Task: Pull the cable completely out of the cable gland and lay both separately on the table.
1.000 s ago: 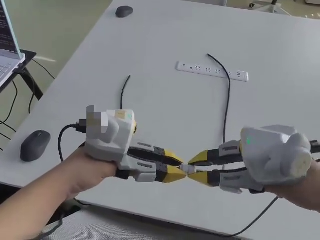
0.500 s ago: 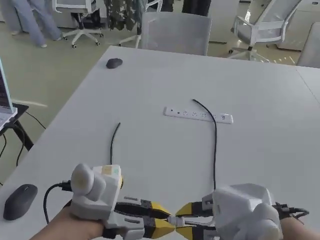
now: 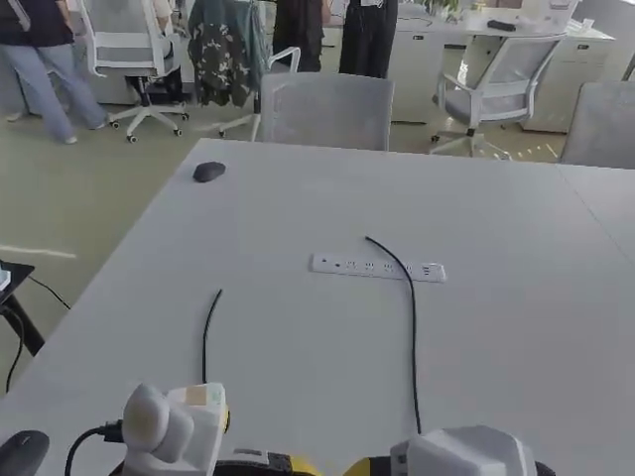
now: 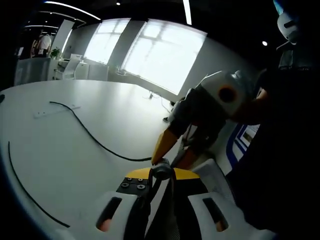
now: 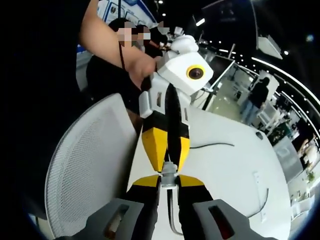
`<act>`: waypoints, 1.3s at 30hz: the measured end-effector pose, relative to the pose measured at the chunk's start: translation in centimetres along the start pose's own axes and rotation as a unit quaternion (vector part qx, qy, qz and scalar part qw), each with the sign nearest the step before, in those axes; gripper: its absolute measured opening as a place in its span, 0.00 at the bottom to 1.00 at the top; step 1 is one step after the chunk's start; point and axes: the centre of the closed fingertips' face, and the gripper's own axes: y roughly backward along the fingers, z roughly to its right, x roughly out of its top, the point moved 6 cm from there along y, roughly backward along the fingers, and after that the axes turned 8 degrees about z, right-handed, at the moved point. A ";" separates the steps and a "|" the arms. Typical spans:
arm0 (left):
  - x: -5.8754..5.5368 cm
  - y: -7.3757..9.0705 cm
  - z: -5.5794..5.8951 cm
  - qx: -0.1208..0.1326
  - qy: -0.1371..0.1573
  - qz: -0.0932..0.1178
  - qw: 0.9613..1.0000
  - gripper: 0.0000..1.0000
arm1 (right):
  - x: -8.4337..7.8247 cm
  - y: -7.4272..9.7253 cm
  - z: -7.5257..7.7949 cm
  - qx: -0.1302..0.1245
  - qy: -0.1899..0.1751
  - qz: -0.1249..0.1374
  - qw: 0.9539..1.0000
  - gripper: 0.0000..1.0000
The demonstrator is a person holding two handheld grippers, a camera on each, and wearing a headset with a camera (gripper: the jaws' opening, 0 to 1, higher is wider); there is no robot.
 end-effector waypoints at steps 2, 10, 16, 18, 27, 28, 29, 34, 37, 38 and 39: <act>0.2 0.1 -0.2 0.002 0.001 0.004 1.000 0.15 | -0.1 0.1 0.3 -0.006 -0.014 -0.003 1.000 0.12; 1.4 0.7 -0.7 0.014 -0.005 0.013 1.000 0.15 | -0.1 1.4 1.5 -0.051 -0.058 0.013 0.997 0.22; 1.7 1.1 -1.1 0.029 -0.012 0.014 0.999 0.15 | -1.4 2.7 2.6 -0.105 -0.101 0.001 0.989 0.24; 1.7 1.1 -1.1 0.032 -0.012 0.019 0.999 0.15 | -1.4 2.9 2.7 -0.121 -0.099 0.005 0.988 0.23; 1.8 1.0 -0.8 0.035 -0.009 0.026 0.999 0.15 | -1.2 2.0 2.1 -0.128 -0.079 -0.007 0.989 0.16; 1.8 0.9 -0.8 0.035 -0.007 0.028 0.999 0.15 | -1.3 1.7 1.9 -0.121 -0.074 -0.013 0.990 0.16; 1.8 0.9 -0.8 0.035 -0.007 0.028 0.999 0.15 | -1.2 1.5 1.7 -0.117 -0.071 -0.017 0.990 0.15; 1.7 0.9 -0.8 0.039 -0.012 0.026 0.999 0.15 | -0.3 1.2 1.6 -0.133 -0.060 -0.004 0.989 0.06; 1.9 1.1 -1.1 0.046 -0.005 0.036 0.998 0.15 | -0.3 0.9 1.5 -0.146 -0.055 -0.003 0.988 0.02; 1.9 1.1 -1.1 0.046 -0.005 0.037 0.998 0.15 | -0.3 0.8 1.4 -0.148 -0.056 -0.001 0.987 0.02; 1.9 1.1 -0.9 0.043 -0.005 0.035 0.998 0.15 | -0.3 0.7 1.4 -0.150 -0.056 -0.001 0.987 0.02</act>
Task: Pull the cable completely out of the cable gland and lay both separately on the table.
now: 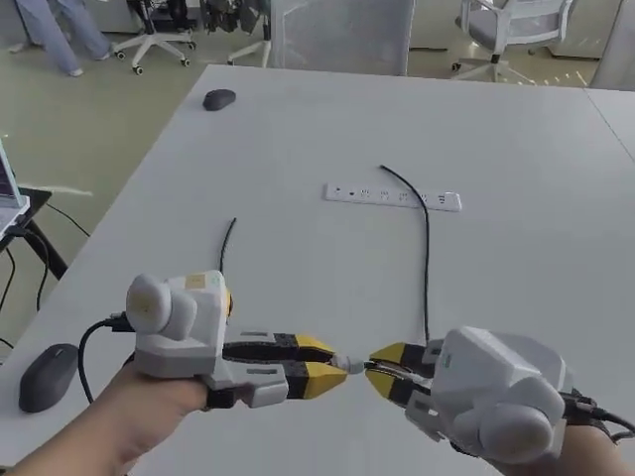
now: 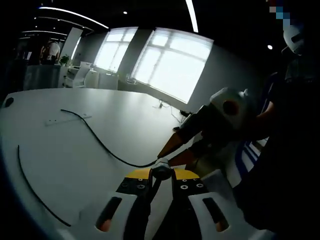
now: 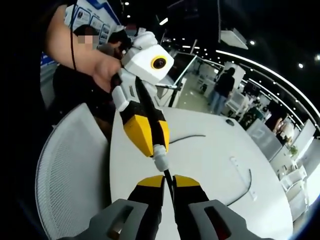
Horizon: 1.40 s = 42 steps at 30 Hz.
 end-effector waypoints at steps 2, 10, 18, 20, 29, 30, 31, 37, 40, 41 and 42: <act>-0.1 0.0 0.1 -0.001 -0.005 -0.002 1.000 0.15 | 0.0 -0.1 -0.1 -0.003 0.003 -0.002 1.000 0.02; -0.2 -0.1 0.2 -0.002 -0.019 -0.006 1.000 0.15 | -0.2 -0.2 -0.1 -0.013 -0.012 -0.005 1.000 0.01; -0.4 -0.3 0.1 -0.003 -0.027 -0.011 1.000 0.15 | -0.6 -0.2 -0.2 -0.020 -0.032 -0.011 0.999 0.00; -0.4 -0.5 0.2 -0.002 -0.029 -0.010 1.000 0.15 | -0.8 -0.1 -0.1 -0.024 -0.037 -0.011 0.999 0.00; -0.4 -0.9 0.2 0.002 -0.030 -0.009 1.000 0.15 | -2.1 0.3 0.4 -0.042 -0.064 -0.015 0.997 0.00; -0.4 -1.0 0.2 0.002 -0.029 -0.008 1.000 0.15 | -2.4 0.4 0.6 -0.047 -0.065 -0.018 0.997 0.00; -0.4 -1.0 0.3 0.002 -0.028 -0.007 1.000 0.15 | -2.5 0.5 0.6 -0.048 -0.067 -0.019 0.996 0.00; -0.5 -1.2 0.3 0.003 -0.026 -0.006 1.000 0.15 | -3.7 0.7 1.1 -0.058 -0.087 -0.025 0.994 0.00; -0.6 -1.5 0.3 0.002 -0.026 -0.006 1.000 0.15 | -4.3 0.7 1.2 -0.061 -0.094 -0.028 0.993 0.00; -0.6 -1.5 0.3 0.002 -0.026 -0.007 1.000 0.15 | -4.5 0.7 1.2 -0.062 -0.095 -0.028 0.993 0.00; -0.7 -1.5 0.3 0.002 -0.025 -0.008 1.000 0.15 | -4.6 0.6 1.2 -0.062 -0.095 -0.029 0.993 0.00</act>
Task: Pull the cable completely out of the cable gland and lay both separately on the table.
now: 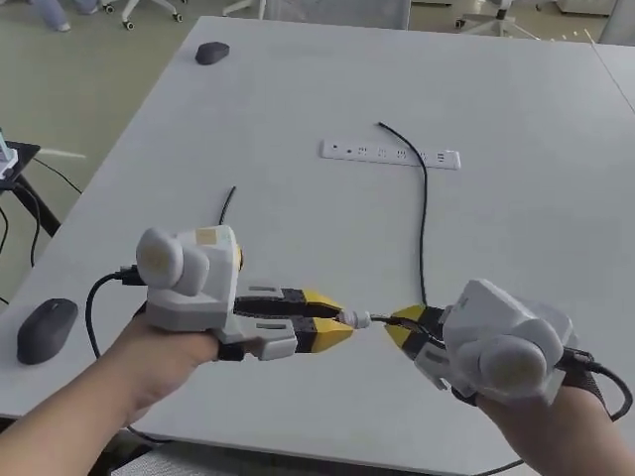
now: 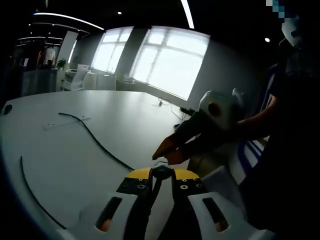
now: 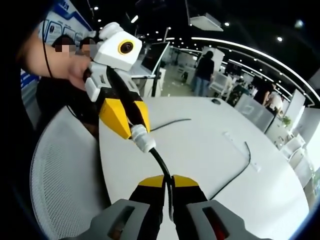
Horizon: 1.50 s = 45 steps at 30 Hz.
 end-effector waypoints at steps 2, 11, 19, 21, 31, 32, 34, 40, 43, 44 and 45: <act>-0.1 -0.1 0.0 0.000 0.000 -0.002 1.000 0.15 | -0.4 -0.1 0.1 -0.001 -0.007 -0.004 1.000 0.00; -0.5 -0.5 0.4 -0.002 0.006 -0.002 1.000 0.15 | -2.2 -0.4 0.8 -0.019 -0.059 -0.019 0.998 0.00; -0.7 -0.5 0.3 -0.001 0.011 0.000 1.000 0.15 | -2.7 -0.3 0.7 -0.020 -0.099 -0.017 0.995 0.00; -0.7 -0.5 0.3 -0.001 0.011 0.000 1.000 0.15 | -2.7 -0.2 0.6 -0.016 -0.098 -0.015 0.995 0.00; -0.6 -0.1 0.3 -0.010 0.011 0.000 1.000 0.15 | -1.9 0.6 -0.1 0.027 -0.017 -0.009 0.999 0.04; -0.5 -0.1 0.3 -0.011 0.011 0.001 1.000 0.15 | -1.4 0.6 -0.3 0.035 -0.004 -0.002 0.999 0.06; -0.4 0.0 0.4 -0.014 0.010 0.002 1.000 0.15 | -0.2 0.7 -0.7 0.050 0.027 0.011 0.998 0.09; -0.4 -0.1 0.6 -0.021 0.007 -0.003 1.000 0.15 | 2.0 0.0 -2.0 0.080 0.072 0.025 0.994 0.10; -0.5 -0.1 0.6 -0.022 0.005 -0.007 1.000 0.15 | 2.5 -0.3 -2.2 0.086 0.064 0.030 0.994 0.06; -0.5 0.0 0.6 -0.021 0.005 -0.006 1.000 0.15 | 2.5 -0.4 -2.2 0.087 0.061 0.025 0.994 0.06; -0.5 0.0 0.5 -0.020 0.006 -0.003 1.000 0.15 | 2.5 -0.3 -2.2 0.086 0.061 0.025 0.994 0.05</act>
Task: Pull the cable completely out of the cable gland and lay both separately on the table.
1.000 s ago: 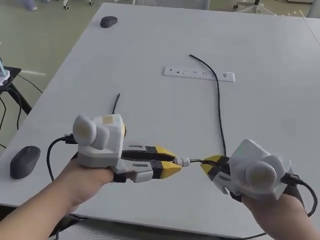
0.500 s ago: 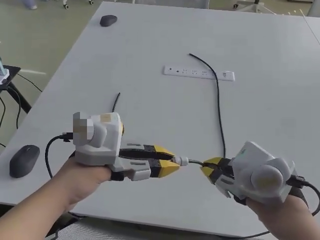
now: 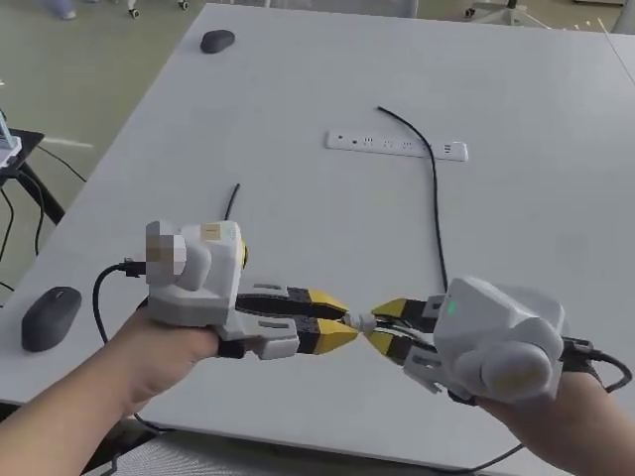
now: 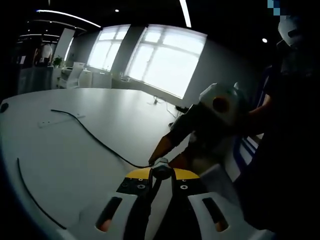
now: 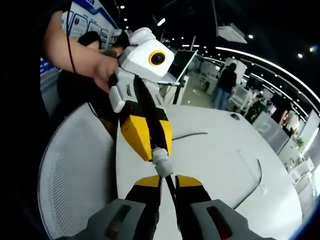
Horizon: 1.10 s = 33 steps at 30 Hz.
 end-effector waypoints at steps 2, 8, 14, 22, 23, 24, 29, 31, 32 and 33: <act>0.1 0.1 -0.1 0.002 0.001 0.004 1.000 0.15 | 0.0 -0.1 0.0 -0.001 -0.001 -0.002 1.000 0.04; 0.1 0.1 -0.2 0.006 0.001 0.005 1.000 0.15 | 0.0 -0.2 0.1 0.000 -0.011 -0.012 1.000 0.00; 0.1 0.1 -0.4 0.009 -0.003 0.005 1.000 0.16 | -0.1 -0.3 0.1 -0.002 -0.014 -0.017 1.000 0.00; 0.1 0.0 -0.4 0.003 -0.007 0.002 1.000 0.15 | -0.2 -0.3 0.1 0.003 -0.028 -0.018 0.999 0.00; 0.1 0.1 -0.4 0.003 -0.004 0.002 1.000 0.15 | -0.2 -0.3 0.2 0.003 -0.031 -0.016 0.999 0.00; 0.1 0.1 -0.4 0.002 0.005 0.003 1.000 0.15 | -0.2 -0.3 0.2 0.002 -0.032 -0.015 0.999 0.00; 0.2 0.3 -0.5 0.004 0.002 0.008 1.000 0.14 | -0.2 -0.3 0.5 -0.011 -0.055 -0.003 0.998 0.00; 0.1 0.3 -0.5 0.006 -0.003 0.006 1.000 0.14 | -0.5 -0.3 0.6 -0.016 -0.063 -0.005 0.998 0.00; 0.1 0.4 -0.5 0.007 -0.003 0.006 1.000 0.14 | -0.6 -0.3 0.6 -0.019 -0.063 -0.006 0.998 0.00; 0.1 0.5 -0.6 0.007 -0.003 0.007 1.000 0.14 | -0.6 -0.2 0.6 -0.021 -0.064 -0.006 0.998 0.00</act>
